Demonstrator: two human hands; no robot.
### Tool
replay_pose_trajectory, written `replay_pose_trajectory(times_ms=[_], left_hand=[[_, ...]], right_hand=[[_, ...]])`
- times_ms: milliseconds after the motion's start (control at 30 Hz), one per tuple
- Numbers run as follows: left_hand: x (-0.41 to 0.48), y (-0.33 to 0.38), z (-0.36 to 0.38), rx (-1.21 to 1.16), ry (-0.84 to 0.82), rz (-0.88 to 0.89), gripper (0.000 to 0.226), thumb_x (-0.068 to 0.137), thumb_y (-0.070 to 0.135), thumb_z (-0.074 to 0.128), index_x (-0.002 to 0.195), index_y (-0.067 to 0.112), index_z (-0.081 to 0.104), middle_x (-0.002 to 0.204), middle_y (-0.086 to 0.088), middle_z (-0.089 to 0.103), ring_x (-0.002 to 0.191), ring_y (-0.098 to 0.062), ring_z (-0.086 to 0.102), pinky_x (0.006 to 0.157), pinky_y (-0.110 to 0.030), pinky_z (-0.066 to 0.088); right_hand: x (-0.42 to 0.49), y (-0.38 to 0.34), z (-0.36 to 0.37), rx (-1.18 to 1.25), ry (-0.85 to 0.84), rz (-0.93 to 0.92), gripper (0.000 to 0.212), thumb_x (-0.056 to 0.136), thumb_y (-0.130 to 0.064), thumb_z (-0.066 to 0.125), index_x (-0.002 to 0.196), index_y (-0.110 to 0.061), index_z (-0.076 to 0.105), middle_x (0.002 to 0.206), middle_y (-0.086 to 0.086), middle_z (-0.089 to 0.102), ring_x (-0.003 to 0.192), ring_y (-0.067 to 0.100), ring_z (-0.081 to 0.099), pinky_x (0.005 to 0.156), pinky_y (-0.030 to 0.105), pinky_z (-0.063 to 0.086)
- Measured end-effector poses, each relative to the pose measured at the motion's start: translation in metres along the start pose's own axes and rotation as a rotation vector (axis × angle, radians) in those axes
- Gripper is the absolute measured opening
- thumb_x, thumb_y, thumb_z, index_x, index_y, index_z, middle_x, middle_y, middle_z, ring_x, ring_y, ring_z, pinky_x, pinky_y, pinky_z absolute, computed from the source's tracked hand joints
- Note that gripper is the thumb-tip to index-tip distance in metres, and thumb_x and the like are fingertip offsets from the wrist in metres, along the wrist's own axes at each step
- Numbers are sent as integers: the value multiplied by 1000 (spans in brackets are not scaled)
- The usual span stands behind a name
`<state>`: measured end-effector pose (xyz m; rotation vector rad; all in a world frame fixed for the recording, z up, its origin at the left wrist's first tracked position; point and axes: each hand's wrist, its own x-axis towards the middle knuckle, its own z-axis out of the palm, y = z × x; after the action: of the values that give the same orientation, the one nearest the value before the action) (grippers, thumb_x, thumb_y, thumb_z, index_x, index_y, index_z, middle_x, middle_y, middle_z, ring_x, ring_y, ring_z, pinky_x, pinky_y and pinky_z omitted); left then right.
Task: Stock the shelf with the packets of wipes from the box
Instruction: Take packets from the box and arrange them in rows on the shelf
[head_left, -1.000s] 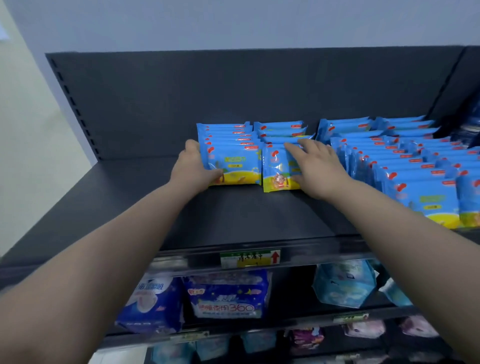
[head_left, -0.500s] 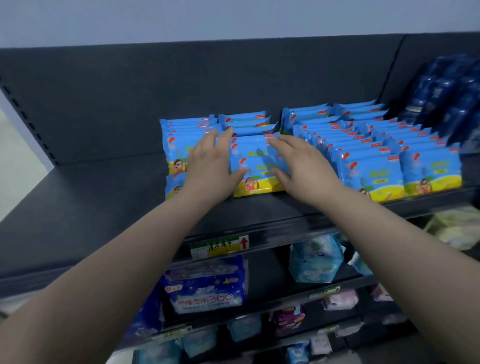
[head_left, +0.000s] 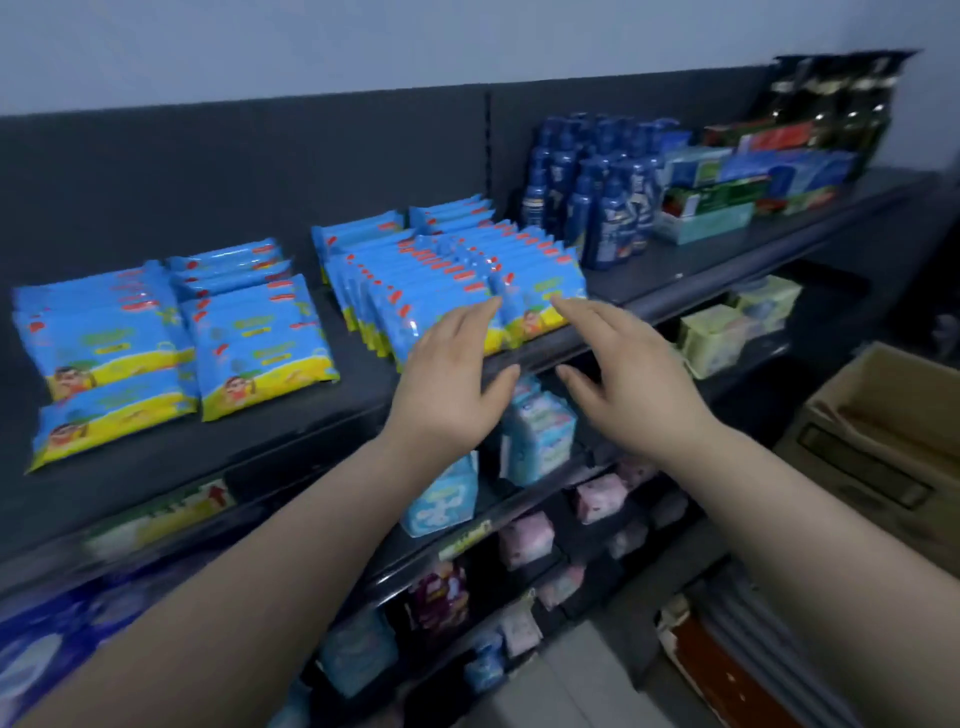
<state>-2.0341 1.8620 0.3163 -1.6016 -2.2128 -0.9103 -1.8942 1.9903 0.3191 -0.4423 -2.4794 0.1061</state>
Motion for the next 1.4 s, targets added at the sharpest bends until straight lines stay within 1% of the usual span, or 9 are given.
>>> replay_pose_trajectory(times_ms=[133, 333, 400, 500, 600, 733, 967, 1233, 1400], left_hand=[[11, 69, 55, -62, -121, 49, 62, 92, 33, 55, 146, 18, 29, 149, -4, 35, 137, -21, 29, 109, -30, 23], [19, 158, 138, -177, -210, 144, 60, 87, 28, 60, 141, 14, 39, 136, -8, 48, 125, -26, 44, 105, -36, 35], [20, 185, 163, -208, -235, 164, 60, 87, 29, 60, 141, 16, 38, 138, -7, 47, 126, -24, 43, 104, -34, 35], [21, 219, 194, -261, -288, 181, 61, 88, 30, 60, 143, 19, 35, 140, -5, 45, 128, -23, 41, 102, -32, 34], [29, 241, 220, -287, -346, 226, 61, 89, 32, 58, 143, 20, 34, 140, -3, 44, 127, -21, 42, 103, -33, 35], [50, 256, 253, -295, -406, 270, 60, 90, 32, 58, 144, 21, 34, 142, -2, 42, 128, -20, 41, 103, -32, 35], [112, 279, 323, -351, -542, 398, 59, 90, 26, 59, 143, 17, 35, 142, -6, 42, 129, -23, 41, 103, -30, 32], [161, 328, 410, -383, -745, 644, 60, 89, 29, 59, 143, 21, 34, 140, -4, 42, 126, -27, 43, 103, -40, 38], [166, 366, 443, -397, -818, 786, 60, 88, 29, 61, 142, 19, 37, 138, -7, 45, 125, -29, 45, 102, -38, 39]], right_hand=[[-63, 61, -37, -60, -29, 161, 64, 85, -22, 63, 143, -15, 37, 137, 8, 49, 124, 29, 47, 101, 42, 41], [-156, 142, -87, -123, -32, 362, 65, 80, -20, 63, 141, -15, 39, 130, 8, 53, 117, 29, 50, 96, 39, 43], [-185, 163, -99, -152, -34, 427, 64, 81, -19, 63, 140, -16, 40, 131, 7, 53, 119, 27, 49, 97, 36, 40], [-221, 193, -115, -168, -47, 514, 62, 82, -18, 60, 140, -13, 40, 132, 9, 52, 120, 30, 49, 99, 40, 41], [-249, 222, -126, -171, -34, 603, 60, 82, -18, 53, 140, -12, 41, 132, 11, 52, 119, 32, 49, 98, 42, 42], [-269, 258, -131, -201, 13, 731, 60, 86, -15, 62, 142, -15, 39, 132, 9, 52, 119, 30, 49, 96, 39, 40], [-287, 317, -133, -254, 20, 976, 61, 87, -15, 61, 143, -20, 36, 133, 5, 51, 120, 26, 47, 92, 33, 38], [-308, 375, -138, -310, -46, 1227, 71, 83, -17, 65, 146, -22, 32, 139, 5, 46, 126, 29, 43, 99, 34, 37], [-330, 397, -130, -239, -245, 1301, 79, 80, -23, 69, 146, -29, 27, 141, 3, 45, 128, 25, 43, 100, 38, 41]])
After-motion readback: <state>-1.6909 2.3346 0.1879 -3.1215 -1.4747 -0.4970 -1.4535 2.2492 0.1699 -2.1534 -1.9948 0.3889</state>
